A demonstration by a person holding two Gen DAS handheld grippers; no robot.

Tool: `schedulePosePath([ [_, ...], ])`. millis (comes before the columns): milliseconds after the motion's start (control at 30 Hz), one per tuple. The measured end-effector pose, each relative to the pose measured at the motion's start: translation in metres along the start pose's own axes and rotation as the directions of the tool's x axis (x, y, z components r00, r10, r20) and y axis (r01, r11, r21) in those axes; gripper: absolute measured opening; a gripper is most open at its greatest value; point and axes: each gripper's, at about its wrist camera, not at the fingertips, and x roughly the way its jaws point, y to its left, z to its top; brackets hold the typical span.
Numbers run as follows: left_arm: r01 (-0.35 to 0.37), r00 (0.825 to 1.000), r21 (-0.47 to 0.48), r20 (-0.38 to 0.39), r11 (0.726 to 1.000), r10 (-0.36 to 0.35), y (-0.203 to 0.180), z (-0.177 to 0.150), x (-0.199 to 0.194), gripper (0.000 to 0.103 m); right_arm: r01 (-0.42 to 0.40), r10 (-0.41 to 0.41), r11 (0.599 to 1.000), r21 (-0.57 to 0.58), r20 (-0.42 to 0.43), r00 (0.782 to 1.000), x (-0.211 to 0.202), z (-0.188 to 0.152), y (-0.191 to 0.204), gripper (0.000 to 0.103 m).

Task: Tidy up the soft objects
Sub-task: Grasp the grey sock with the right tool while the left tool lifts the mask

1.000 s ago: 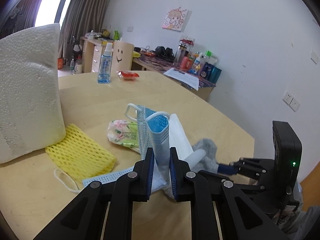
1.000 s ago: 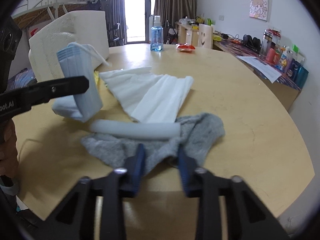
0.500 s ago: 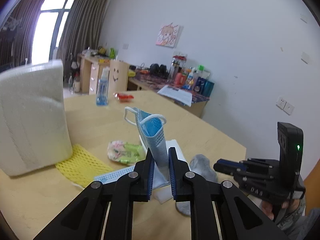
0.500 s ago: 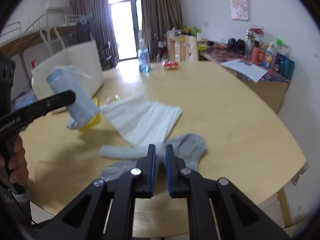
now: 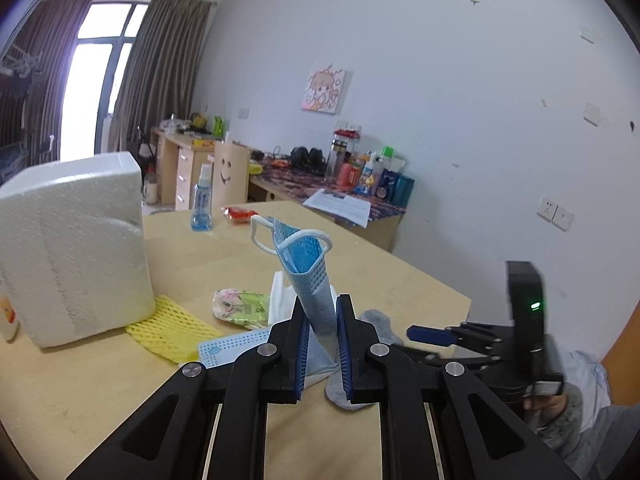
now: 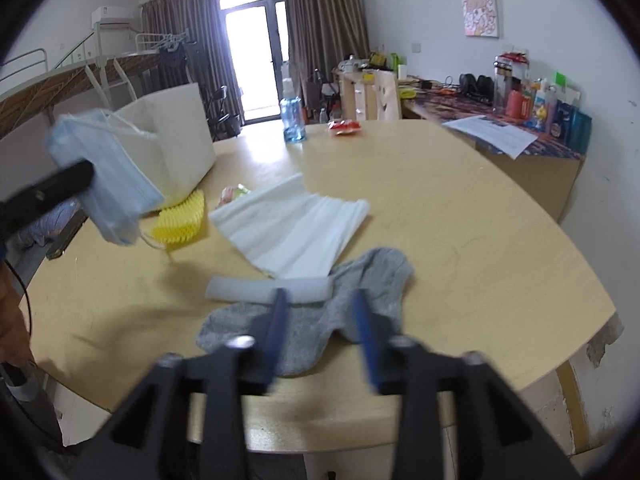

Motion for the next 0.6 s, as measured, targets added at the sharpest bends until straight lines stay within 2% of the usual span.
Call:
schedulePosePath([
  [167,-0.01,1.0,0.007,0.017,1.0,0.01,-0.001,-0.004,-0.01,0.014,-0.023,0.024,0.999,-0.049,0.002,1.0,0.004,-0.002,0.01,0.054],
  [300,-0.016,1.0,-0.003,0.006,1.0,0.016,0.002,-0.009,-0.01,0.014,0.01,-0.012,0.998,-0.069,-0.023,1.0,0.014,-0.006,0.01,0.055],
  [400,-0.018,1.0,-0.016,-0.006,1.0,0.018,0.007,-0.012,-0.005,0.014,0.023,-0.028,0.996,-0.083,-0.055,0.998,0.022,-0.012,0.01,0.064],
  [600,-0.017,1.0,-0.034,-0.021,0.999,0.016,0.013,-0.015,0.001,0.014,0.051,-0.06,0.993,-0.111,-0.08,0.995,0.033,-0.018,0.009,0.065],
])
